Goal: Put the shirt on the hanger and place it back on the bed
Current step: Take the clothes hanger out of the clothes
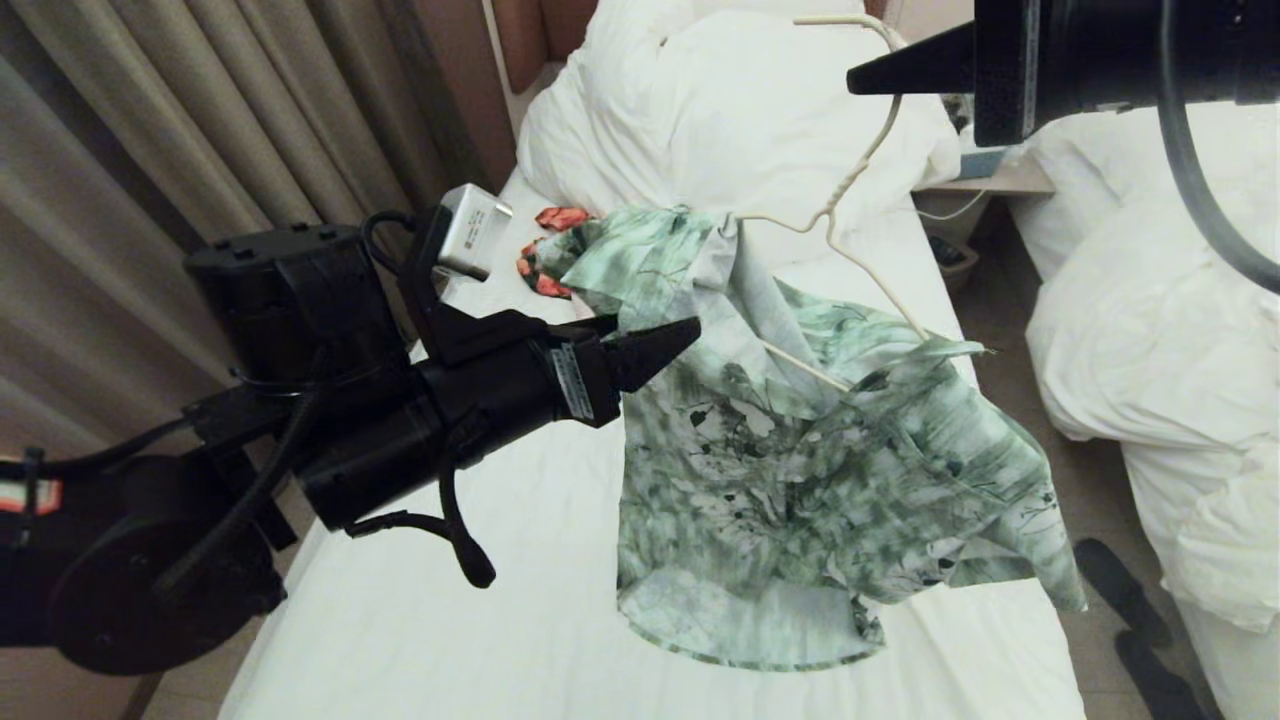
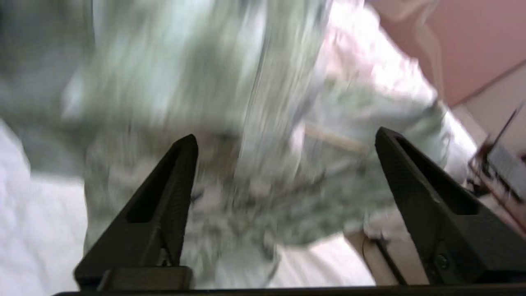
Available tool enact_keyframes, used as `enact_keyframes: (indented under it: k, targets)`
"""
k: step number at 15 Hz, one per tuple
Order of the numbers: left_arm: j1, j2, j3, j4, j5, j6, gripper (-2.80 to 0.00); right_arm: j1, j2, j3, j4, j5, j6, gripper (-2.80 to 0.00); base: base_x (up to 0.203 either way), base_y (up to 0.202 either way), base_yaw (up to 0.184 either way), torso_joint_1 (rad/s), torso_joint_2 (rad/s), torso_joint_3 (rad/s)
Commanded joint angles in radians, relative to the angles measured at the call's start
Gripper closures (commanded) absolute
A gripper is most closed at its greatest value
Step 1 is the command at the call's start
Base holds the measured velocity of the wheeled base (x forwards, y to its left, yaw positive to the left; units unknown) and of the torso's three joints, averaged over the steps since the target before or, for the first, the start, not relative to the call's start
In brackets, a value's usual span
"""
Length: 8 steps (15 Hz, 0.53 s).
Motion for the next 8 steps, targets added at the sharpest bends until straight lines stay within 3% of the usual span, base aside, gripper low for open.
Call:
enact_keyframes:
  k: [1, 2, 3, 8]
  targets:
    - [-0.002, 0.012, 0.000, -0.033, 0.008, -0.003, -2.80, 0.008, 0.007, 0.002, 0.003, 0.001, -0.002, 0.00, 0.000, 0.000, 0.000, 0.000, 0.00, 0.000]
    - [-0.002, 0.013, 0.001, -0.033, 0.008, -0.003, -2.80, 0.014, 0.009, 0.005, 0.002, 0.001, -0.001, 0.00, 0.000, 0.000, 0.000, 0.000, 0.00, 0.000]
    - [-0.002, 0.013, 0.003, -0.033, 0.008, -0.003, 0.00, 0.023, 0.010, 0.006, 0.002, -0.001, -0.002, 0.00, 0.000, 0.000, 0.000, 0.000, 0.00, 0.000]
    - [-0.019, 0.000, 0.003, -0.033, 0.013, -0.002, 0.00, 0.028, 0.021, 0.006, 0.002, -0.001, -0.002, 0.00, 0.000, 0.000, 0.000, 0.000, 0.00, 0.000]
